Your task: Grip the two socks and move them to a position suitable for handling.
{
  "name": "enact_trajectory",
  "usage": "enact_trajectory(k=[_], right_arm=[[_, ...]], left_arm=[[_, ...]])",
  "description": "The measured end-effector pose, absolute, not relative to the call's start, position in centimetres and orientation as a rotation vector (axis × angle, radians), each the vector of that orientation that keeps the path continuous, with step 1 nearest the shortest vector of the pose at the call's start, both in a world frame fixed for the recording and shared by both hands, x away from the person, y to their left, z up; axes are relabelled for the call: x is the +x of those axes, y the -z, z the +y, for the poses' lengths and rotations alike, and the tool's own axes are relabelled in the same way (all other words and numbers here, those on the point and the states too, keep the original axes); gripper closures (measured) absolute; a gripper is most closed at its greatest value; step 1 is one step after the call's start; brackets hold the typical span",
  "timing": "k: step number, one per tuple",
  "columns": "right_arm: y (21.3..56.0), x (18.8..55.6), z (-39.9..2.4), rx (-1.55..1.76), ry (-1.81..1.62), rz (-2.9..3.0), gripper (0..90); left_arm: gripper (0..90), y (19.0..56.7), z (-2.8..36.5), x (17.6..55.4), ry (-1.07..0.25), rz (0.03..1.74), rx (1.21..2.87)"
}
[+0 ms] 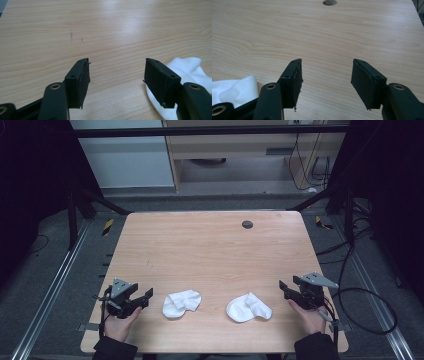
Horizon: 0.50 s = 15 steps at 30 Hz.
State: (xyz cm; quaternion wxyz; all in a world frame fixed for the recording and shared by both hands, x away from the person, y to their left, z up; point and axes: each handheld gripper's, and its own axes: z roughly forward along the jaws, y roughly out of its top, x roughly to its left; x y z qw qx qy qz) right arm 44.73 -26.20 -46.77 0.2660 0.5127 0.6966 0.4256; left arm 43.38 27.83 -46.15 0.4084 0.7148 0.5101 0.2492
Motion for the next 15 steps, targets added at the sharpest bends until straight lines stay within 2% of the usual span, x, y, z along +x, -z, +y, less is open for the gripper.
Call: enact_trajectory(k=[15], right_arm=[[44.0,44.6,-22.3,1.240,-1.241,1.956,36.8]], left_arm=[[44.9,45.6,27.3,42.3,-0.608,1.253,1.795]])
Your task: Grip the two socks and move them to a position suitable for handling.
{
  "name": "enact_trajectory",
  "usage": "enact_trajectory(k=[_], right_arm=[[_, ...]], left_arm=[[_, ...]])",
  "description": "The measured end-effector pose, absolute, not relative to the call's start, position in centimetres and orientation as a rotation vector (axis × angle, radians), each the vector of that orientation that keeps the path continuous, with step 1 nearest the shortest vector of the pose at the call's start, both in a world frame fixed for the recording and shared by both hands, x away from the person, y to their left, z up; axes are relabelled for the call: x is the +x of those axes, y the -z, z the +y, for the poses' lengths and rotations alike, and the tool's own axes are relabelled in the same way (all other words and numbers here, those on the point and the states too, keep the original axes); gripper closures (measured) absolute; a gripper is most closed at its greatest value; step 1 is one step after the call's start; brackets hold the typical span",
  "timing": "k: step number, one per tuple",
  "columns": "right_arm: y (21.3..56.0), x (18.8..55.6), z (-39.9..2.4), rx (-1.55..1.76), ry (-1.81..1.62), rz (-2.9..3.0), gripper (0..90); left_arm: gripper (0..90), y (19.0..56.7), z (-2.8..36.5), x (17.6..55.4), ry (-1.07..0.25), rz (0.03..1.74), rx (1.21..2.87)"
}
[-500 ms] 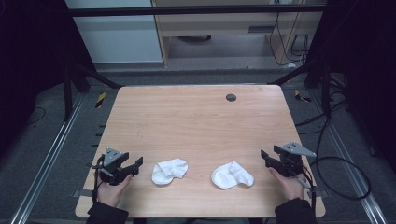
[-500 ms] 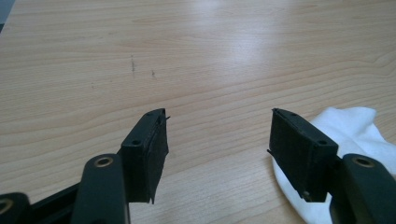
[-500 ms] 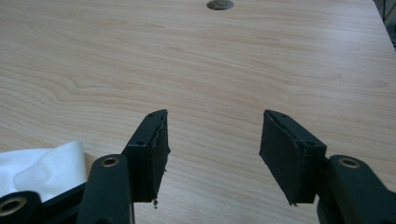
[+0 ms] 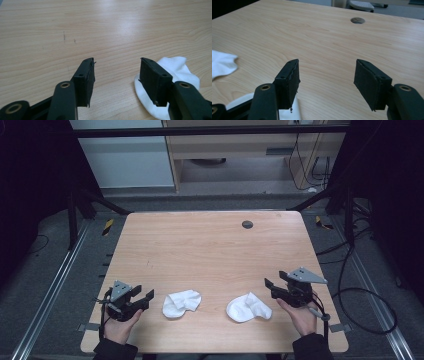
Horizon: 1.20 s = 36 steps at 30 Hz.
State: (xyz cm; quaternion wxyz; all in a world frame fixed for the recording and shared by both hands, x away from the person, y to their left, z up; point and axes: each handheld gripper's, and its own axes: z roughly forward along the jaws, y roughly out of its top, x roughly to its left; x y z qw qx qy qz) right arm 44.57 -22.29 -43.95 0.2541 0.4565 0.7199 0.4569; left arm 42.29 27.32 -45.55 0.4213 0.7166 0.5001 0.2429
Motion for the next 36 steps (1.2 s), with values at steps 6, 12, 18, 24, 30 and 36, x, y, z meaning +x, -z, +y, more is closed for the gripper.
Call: enact_trajectory(k=[6,12,18,24,30,36], right_arm=[[42.3,45.1,-19.7,1.173,-1.277,2.001,37.1],[40.9,45.8,-16.6,1.115,-1.299,2.029,34.9],[40.4,46.5,-13.4,1.062,-1.305,2.077,32.9],[40.7,46.8,-11.3,1.022,-1.295,2.123,35.8],[41.3,47.1,-9.4,1.010,-1.308,2.150,34.6],[42.0,47.3,-7.5,0.989,-1.296,2.194,36.5]], left_arm=[[47.3,45.6,27.2,42.0,-0.603,1.263,1.798],[47.4,45.9,26.8,41.7,-0.594,1.262,1.816],[46.0,46.1,26.5,41.6,-0.596,1.260,1.832],[44.4,46.4,26.2,41.3,-0.599,1.258,1.848],[43.5,46.7,26.1,41.0,-0.600,1.252,1.869],[44.5,47.0,25.9,40.8,-0.587,1.248,1.889]])
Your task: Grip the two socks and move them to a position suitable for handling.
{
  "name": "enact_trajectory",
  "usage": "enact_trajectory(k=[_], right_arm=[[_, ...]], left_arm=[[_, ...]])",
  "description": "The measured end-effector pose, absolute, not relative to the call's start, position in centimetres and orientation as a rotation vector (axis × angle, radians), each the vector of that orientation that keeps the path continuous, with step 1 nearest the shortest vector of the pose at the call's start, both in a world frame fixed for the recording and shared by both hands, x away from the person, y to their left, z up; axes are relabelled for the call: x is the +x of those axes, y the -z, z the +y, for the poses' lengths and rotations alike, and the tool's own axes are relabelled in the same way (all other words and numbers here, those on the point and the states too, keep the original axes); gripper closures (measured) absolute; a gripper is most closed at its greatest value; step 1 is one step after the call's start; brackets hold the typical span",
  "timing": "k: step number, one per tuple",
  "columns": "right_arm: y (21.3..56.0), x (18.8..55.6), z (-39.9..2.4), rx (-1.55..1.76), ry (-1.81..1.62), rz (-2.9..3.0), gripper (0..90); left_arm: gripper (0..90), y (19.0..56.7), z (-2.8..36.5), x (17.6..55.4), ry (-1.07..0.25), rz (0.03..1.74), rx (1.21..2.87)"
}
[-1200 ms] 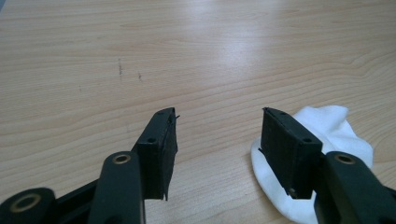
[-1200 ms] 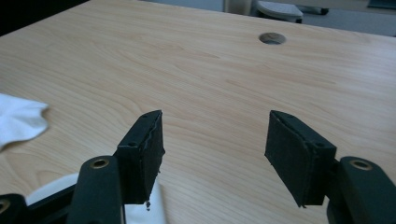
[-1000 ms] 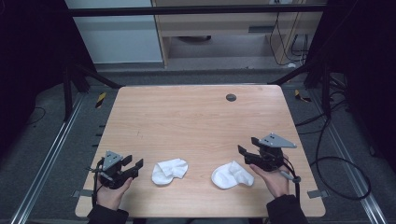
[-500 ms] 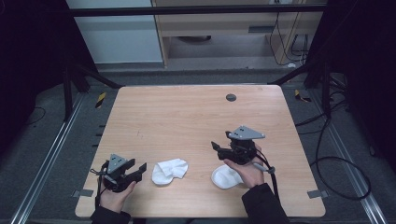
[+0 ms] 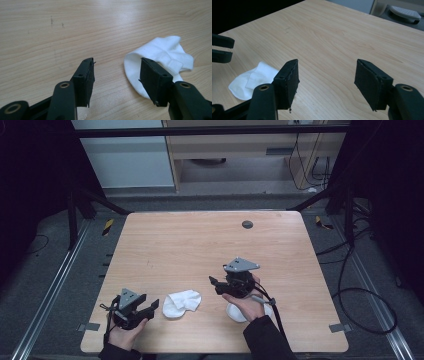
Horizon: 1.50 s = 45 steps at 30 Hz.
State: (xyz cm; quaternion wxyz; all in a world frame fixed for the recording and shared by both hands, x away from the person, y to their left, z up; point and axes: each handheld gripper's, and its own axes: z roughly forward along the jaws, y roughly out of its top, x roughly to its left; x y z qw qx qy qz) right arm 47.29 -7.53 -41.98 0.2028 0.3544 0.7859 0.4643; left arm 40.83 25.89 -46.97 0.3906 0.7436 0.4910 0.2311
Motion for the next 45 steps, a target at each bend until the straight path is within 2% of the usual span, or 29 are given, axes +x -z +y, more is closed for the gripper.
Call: enact_trajectory(k=[15,31,45], right_arm=[[43.9,46.4,-3.3,0.845,-1.229,2.352,50.0],[47.1,45.7,-1.5,0.843,-1.200,2.455,60.3],[49.7,45.2,0.5,0.801,-1.122,2.563,66.9]], left_arm=[[49.8,47.9,24.3,40.7,-0.538,1.211,1.975],[52.0,48.8,23.1,40.8,-0.509,1.200,2.048],[62.7,49.4,22.5,41.1,-0.490,1.196,2.107]])
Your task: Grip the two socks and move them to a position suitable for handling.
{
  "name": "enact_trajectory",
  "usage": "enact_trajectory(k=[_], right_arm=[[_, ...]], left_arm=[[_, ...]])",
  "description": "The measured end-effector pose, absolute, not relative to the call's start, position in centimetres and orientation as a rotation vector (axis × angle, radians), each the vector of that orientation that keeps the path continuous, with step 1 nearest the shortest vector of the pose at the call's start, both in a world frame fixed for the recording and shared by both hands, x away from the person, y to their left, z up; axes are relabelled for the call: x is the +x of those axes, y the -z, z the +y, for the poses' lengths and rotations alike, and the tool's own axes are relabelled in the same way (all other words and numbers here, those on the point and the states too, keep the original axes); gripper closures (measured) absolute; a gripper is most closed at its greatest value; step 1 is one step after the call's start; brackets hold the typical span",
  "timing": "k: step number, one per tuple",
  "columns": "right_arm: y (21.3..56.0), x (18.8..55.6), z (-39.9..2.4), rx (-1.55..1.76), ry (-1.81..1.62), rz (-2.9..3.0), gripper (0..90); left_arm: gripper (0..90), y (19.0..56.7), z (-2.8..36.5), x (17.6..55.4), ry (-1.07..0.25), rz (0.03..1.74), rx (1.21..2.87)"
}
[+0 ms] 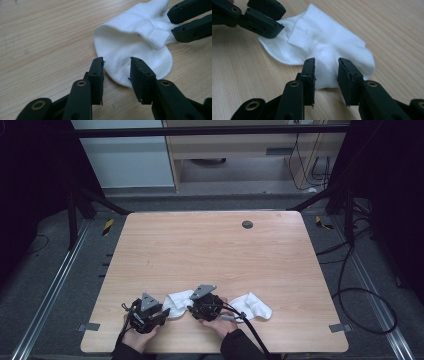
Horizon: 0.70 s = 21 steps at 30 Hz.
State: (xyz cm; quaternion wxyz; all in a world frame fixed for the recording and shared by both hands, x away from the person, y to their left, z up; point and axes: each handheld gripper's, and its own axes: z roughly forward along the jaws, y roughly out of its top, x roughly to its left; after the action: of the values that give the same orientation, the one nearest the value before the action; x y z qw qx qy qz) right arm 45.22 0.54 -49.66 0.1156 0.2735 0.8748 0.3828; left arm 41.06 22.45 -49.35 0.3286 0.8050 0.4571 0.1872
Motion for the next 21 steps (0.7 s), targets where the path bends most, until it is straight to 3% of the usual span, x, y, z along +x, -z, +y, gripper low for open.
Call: enact_trajectory(k=[5,8,21], right_arm=[[49.9,45.2,0.8,0.797,-1.108,2.576,72.5],[49.8,45.2,0.8,0.814,-1.117,2.598,82.3],[47.6,46.3,-0.4,1.013,-1.374,2.444,83.9]], left_arm=[[67.1,49.5,22.3,41.2,-0.483,1.204,2.117],[72.0,49.5,22.2,41.1,-0.466,1.204,2.117],[85.3,49.3,22.1,41.3,-0.427,1.174,2.138]])
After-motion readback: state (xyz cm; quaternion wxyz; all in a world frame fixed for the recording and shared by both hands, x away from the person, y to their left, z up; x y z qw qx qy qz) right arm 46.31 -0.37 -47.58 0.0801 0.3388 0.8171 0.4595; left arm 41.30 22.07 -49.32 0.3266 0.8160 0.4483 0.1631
